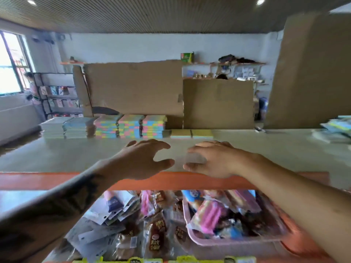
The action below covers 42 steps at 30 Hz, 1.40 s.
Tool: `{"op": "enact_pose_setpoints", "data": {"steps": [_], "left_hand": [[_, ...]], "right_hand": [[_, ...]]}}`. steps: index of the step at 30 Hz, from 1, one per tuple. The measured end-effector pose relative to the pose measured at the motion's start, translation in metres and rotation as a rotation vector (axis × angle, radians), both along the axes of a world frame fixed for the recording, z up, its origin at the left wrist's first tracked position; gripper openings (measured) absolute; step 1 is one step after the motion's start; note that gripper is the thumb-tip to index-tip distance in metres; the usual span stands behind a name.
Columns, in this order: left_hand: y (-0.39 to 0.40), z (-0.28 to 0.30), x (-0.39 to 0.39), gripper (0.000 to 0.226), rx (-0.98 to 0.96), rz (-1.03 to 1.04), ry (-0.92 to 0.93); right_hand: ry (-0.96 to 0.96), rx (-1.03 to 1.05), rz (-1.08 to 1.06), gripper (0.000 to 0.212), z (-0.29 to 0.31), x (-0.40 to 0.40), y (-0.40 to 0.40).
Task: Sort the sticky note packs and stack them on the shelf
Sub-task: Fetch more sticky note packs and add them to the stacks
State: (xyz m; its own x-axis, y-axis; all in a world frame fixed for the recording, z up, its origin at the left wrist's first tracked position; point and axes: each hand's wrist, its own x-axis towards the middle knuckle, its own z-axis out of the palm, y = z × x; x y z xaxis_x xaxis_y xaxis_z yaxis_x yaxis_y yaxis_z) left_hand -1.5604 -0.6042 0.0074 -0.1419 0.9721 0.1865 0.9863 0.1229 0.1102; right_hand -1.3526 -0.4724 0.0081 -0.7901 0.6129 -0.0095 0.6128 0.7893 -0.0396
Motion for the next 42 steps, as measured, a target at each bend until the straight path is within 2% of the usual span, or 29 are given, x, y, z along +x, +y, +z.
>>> {"op": "enact_pose_setpoints", "data": {"steps": [11,17,22,25,32,36,42], "left_hand": [[0.09,0.002,0.192,0.065,-0.045,-0.184,-0.069],[0.176,0.006,0.281,0.064,-0.069,-0.34,-0.031],[0.252,0.006,0.354,0.063,-0.075,-0.48,-0.014],[0.302,0.014,0.391,0.063,-0.052,-0.518,0.004],[0.404,0.032,0.451,0.06,0.051,-0.505,-0.117],[0.444,0.037,0.479,0.074,0.094,-0.499,-0.116],[0.468,0.039,0.516,0.088,0.136,-0.378,-0.031]], "right_hand": [[0.119,-0.019,-0.219,0.078,-0.005,0.223,0.041],[0.151,0.05,-0.4,0.077,0.001,0.334,0.075],[0.2,0.103,-0.499,0.066,0.011,0.409,0.12],[0.26,0.147,-0.553,0.057,0.017,0.442,0.157],[0.319,0.235,-0.627,0.044,0.044,0.495,0.242],[0.331,0.285,-0.672,0.047,0.047,0.514,0.279],[0.3,0.348,-0.676,0.054,0.044,0.521,0.321]]}}
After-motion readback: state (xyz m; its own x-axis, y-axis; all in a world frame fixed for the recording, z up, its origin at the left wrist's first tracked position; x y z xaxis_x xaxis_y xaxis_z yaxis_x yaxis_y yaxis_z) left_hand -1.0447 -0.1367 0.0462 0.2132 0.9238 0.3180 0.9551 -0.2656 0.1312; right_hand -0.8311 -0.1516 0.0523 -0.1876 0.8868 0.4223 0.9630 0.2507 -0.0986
